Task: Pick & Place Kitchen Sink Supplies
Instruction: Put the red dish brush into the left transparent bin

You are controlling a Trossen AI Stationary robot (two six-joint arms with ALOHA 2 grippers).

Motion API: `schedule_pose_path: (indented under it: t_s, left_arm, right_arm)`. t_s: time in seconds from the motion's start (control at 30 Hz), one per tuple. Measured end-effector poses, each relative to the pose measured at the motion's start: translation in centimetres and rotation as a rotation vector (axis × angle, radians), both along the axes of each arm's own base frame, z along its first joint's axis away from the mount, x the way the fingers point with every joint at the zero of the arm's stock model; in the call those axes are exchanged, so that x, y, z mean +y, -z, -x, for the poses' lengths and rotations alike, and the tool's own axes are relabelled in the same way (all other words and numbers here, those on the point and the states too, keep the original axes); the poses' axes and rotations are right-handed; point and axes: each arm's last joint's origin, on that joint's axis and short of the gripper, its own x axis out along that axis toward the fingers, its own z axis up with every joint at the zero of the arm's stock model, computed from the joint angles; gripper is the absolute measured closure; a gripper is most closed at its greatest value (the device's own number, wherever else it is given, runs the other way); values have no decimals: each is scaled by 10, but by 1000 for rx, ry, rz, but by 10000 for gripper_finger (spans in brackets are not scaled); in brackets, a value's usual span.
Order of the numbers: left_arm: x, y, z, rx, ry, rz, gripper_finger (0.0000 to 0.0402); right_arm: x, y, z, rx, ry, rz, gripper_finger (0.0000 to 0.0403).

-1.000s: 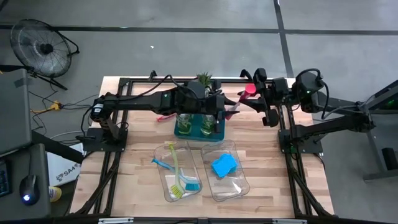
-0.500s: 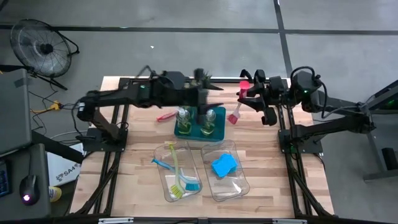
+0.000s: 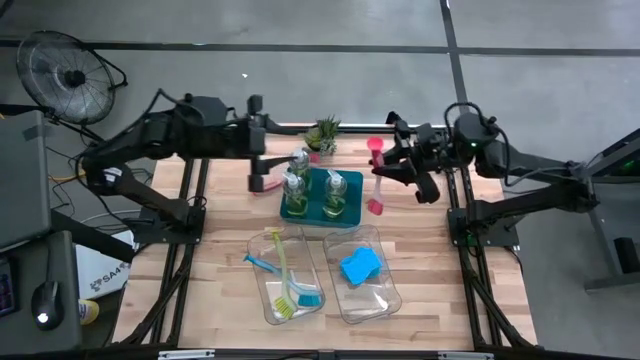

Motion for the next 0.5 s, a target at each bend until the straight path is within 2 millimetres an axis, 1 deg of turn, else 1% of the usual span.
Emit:
schedule_pose_path:
  t_s: [0.17, 0.33, 0.43, 0.5]
  left_arm:
    - [-4, 1, 18, 50, 7, 35, 185]
    - [-16, 8, 26, 139, 30, 26, 185]
    - [-25, 10, 29, 166, 57, 25, 185]
    - [-30, 12, 30, 186, 62, 24, 185]
  right_arm:
    - [4, -12, -26, 29, -36, -25, 322]
    - [11, -23, -58, 111, -67, -88, 322]
    - [20, -24, -76, 156, -87, -93, 322]
    - [26, -26, -86, 162, -66, -83, 322]
